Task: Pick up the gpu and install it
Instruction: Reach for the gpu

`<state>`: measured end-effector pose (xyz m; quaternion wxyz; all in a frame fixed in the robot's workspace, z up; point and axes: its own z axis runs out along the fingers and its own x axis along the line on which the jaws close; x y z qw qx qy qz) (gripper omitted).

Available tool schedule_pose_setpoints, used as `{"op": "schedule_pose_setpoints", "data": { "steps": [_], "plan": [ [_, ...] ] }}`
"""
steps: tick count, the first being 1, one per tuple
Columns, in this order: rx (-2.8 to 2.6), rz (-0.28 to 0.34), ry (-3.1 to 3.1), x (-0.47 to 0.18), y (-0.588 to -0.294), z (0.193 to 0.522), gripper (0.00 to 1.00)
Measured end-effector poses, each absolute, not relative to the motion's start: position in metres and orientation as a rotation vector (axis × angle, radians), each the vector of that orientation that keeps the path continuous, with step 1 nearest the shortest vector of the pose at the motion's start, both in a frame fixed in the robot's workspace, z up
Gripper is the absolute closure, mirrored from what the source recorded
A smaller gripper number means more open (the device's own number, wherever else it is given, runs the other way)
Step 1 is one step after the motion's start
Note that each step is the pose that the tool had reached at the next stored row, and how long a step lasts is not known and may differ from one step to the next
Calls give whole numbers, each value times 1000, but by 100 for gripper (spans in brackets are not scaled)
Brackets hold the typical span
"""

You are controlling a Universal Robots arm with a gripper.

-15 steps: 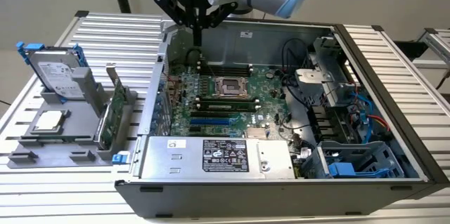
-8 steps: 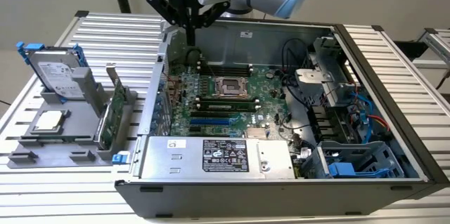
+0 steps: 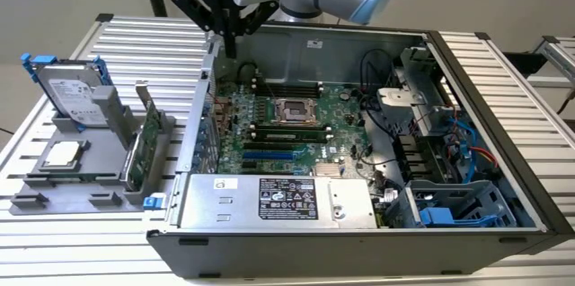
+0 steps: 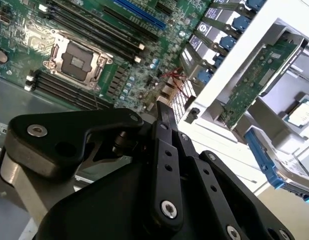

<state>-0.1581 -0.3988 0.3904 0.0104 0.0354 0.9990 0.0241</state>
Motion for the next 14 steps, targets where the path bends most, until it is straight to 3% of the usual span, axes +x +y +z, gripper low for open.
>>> {"op": "schedule_pose_setpoints", "data": {
  "steps": [14],
  "plan": [
    [110, 75, 3118, -192, -399, 390, 100]
  ]
}}
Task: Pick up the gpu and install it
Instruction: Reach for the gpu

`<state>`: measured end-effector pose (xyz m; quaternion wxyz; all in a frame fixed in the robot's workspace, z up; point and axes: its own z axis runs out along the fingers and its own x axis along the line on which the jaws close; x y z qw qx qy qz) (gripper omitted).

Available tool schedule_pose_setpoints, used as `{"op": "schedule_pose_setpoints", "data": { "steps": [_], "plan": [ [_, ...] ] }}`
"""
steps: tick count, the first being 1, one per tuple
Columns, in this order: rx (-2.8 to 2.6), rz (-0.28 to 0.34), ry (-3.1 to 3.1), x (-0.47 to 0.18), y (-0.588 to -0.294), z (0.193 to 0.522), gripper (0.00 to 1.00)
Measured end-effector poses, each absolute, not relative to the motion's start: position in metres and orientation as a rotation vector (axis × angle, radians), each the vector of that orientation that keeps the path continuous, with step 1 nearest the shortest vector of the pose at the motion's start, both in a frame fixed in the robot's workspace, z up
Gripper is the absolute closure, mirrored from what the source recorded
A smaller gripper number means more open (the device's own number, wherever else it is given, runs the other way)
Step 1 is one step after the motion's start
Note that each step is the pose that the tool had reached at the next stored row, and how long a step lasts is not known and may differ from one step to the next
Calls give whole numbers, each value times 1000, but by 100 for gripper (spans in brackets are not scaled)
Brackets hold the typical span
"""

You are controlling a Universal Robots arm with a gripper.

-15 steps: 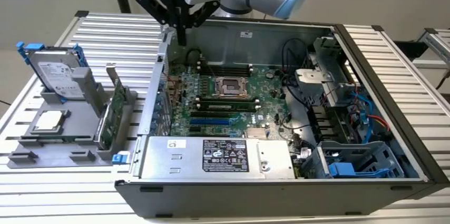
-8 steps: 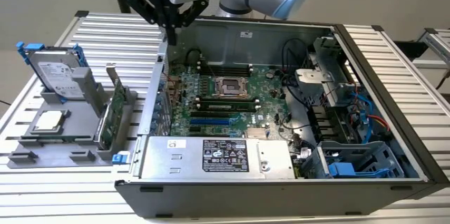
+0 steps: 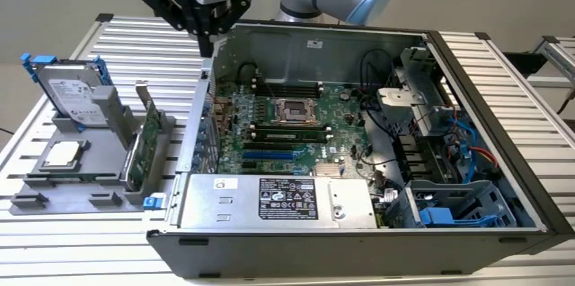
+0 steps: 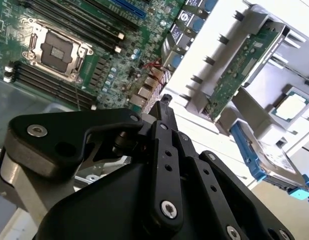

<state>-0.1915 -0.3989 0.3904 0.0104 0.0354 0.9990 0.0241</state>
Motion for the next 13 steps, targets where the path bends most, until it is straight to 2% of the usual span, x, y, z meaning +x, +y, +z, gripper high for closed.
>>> {"op": "schedule_pose_setpoints", "data": {
  "steps": [13],
  "plan": [
    [110, 75, 3118, -218, -399, 390, 100]
  ]
}}
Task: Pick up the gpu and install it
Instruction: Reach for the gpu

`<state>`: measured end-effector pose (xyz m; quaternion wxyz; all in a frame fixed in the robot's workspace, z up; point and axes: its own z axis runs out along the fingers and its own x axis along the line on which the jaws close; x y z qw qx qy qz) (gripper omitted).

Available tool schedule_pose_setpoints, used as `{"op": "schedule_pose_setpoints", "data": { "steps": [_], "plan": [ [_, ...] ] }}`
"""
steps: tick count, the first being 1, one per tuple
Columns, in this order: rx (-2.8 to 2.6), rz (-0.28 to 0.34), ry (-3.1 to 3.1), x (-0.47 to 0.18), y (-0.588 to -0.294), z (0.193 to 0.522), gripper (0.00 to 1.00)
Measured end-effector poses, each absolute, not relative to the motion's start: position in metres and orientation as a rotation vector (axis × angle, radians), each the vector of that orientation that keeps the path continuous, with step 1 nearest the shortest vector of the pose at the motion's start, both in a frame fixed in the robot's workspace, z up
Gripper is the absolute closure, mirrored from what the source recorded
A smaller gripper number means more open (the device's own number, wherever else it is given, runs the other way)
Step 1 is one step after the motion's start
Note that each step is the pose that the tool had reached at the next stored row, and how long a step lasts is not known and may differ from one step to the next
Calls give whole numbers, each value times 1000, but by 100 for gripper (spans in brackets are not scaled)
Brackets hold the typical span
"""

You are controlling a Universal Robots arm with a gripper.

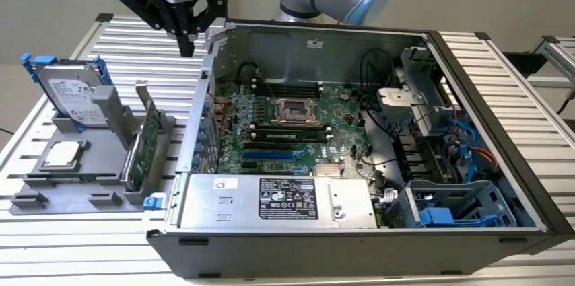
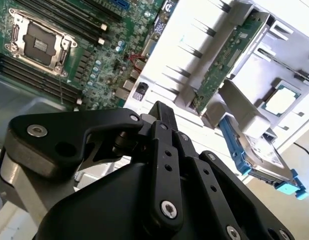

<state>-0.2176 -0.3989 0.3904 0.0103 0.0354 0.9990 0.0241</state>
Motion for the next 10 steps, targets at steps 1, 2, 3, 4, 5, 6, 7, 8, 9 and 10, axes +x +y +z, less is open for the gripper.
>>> {"op": "schedule_pose_setpoints", "data": {
  "steps": [1, 2, 3, 4, 5, 6, 7, 8, 9, 10],
  "plan": [
    [110, 75, 3118, -219, -399, 390, 100],
    [110, 75, 3118, -221, -399, 390, 100],
    [111, 75, 3118, -223, -399, 390, 100],
    [110, 75, 3118, -225, -399, 390, 100],
    [110, 75, 3118, -227, -399, 390, 100],
    [110, 75, 3118, -229, -399, 390, 100],
    [110, 75, 3118, -231, -399, 390, 100],
    [110, 75, 3118, -233, -399, 390, 100],
    [110, 75, 3118, -235, -400, 390, 100],
    [110, 75, 3118, -237, -400, 390, 100]
  ]
}}
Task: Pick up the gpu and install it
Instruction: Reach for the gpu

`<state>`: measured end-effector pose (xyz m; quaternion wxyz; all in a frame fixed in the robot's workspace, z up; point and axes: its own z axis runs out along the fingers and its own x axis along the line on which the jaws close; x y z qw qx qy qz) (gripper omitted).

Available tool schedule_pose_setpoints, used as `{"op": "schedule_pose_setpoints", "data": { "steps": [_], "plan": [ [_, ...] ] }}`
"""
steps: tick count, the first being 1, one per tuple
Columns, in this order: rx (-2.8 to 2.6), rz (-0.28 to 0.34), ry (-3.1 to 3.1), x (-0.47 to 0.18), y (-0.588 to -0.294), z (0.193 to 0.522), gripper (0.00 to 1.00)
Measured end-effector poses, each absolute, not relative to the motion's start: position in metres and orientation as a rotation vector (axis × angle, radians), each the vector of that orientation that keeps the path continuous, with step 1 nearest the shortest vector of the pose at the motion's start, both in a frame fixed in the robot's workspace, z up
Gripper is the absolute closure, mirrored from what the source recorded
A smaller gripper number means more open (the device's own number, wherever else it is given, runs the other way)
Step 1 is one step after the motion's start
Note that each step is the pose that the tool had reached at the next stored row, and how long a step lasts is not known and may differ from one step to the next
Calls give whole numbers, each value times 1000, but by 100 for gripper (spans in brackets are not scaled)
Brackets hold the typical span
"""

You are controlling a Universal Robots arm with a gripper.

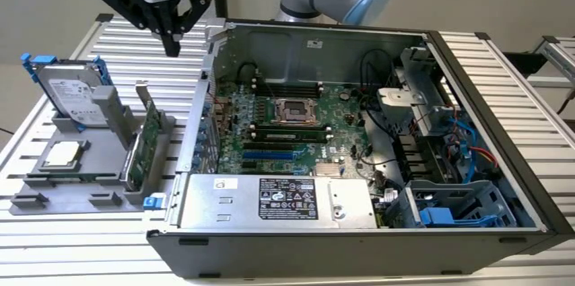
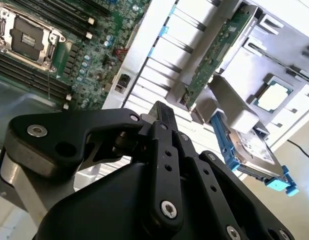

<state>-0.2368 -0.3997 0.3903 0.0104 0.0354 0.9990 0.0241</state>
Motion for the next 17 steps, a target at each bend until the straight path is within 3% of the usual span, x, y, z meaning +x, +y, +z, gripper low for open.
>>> {"op": "schedule_pose_setpoints", "data": {
  "steps": [17],
  "plan": [
    [110, 75, 3118, -267, -400, 390, 100]
  ]
}}
